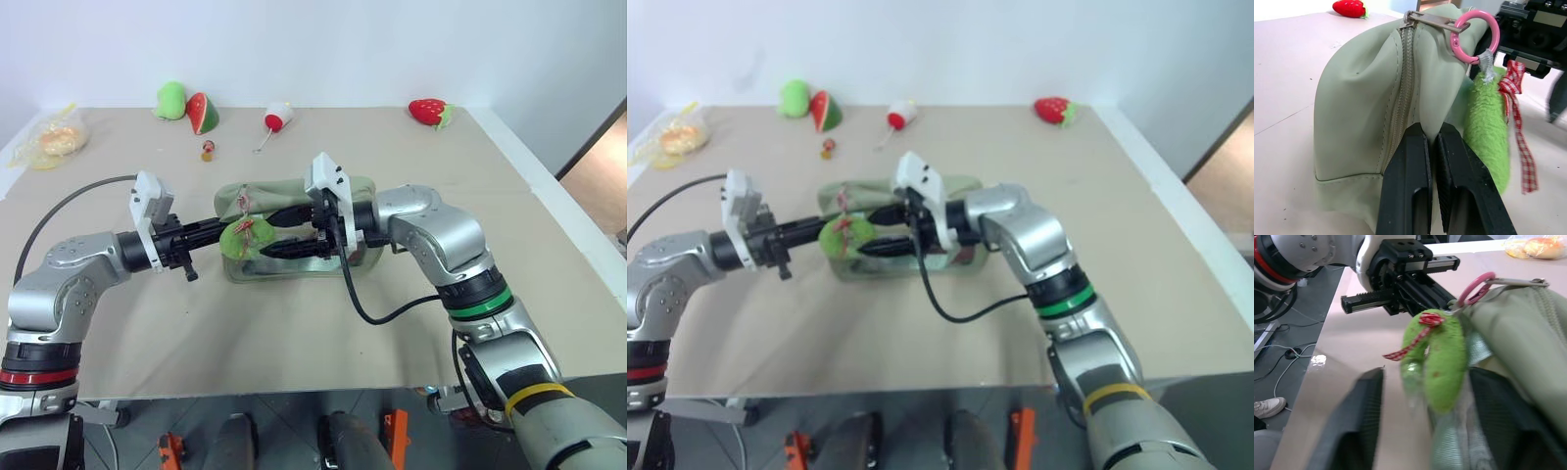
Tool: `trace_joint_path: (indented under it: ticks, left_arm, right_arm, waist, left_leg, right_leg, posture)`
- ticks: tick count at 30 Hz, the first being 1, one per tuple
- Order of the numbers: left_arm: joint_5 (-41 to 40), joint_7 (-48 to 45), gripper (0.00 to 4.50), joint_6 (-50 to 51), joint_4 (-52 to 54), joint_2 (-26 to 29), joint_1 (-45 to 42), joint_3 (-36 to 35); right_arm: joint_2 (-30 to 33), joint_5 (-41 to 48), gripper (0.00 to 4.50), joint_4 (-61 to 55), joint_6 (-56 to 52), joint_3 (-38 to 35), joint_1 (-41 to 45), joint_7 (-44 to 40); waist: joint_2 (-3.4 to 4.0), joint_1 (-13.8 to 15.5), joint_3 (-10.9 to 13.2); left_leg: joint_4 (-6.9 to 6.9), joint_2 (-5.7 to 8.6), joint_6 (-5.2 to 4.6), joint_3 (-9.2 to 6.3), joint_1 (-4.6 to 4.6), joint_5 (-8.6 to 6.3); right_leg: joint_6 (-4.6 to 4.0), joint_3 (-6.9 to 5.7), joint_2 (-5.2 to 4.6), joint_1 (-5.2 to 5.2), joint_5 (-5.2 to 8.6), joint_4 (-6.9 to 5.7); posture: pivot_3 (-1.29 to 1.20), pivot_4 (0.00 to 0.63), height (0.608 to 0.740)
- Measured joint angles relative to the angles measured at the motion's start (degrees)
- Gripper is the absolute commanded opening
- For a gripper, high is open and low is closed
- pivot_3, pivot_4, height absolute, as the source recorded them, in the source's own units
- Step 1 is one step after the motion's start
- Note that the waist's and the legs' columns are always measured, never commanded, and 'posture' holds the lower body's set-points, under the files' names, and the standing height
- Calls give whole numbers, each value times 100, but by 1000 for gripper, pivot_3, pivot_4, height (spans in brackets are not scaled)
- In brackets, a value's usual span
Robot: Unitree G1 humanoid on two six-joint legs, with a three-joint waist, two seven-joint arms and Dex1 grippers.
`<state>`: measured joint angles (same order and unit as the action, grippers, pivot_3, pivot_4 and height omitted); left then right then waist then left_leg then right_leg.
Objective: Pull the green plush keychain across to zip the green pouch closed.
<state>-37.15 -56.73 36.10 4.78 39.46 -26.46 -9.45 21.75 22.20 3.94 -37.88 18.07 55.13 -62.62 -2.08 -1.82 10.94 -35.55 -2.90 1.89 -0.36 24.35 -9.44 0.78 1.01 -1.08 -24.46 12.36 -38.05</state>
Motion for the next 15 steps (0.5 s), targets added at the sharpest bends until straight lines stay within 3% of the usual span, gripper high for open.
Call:
trace_joint_path:
  ticks: [4,15]
  left_arm:
    - [0,9,0,0,35,-1,22,-1]
    - [-30,14,0,0,69,-14,66,-10]
  right_arm:
    - [-81,-21,128,116,50,0,2,7]
    - [-82,-128,54,186,131,-1,3,-56]
  waist:
    - [0,0,0]
    - [0,0,0]
  left_leg:
    - [0,-1,0,-1,0,0]
    - [0,0,0,-1,-1,0]
  right_leg:
    - [-1,-1,1,0,0,0]
    - [-1,-1,1,0,0,0]
  posture:
    - [0,150,740]
    - [0,150,740]
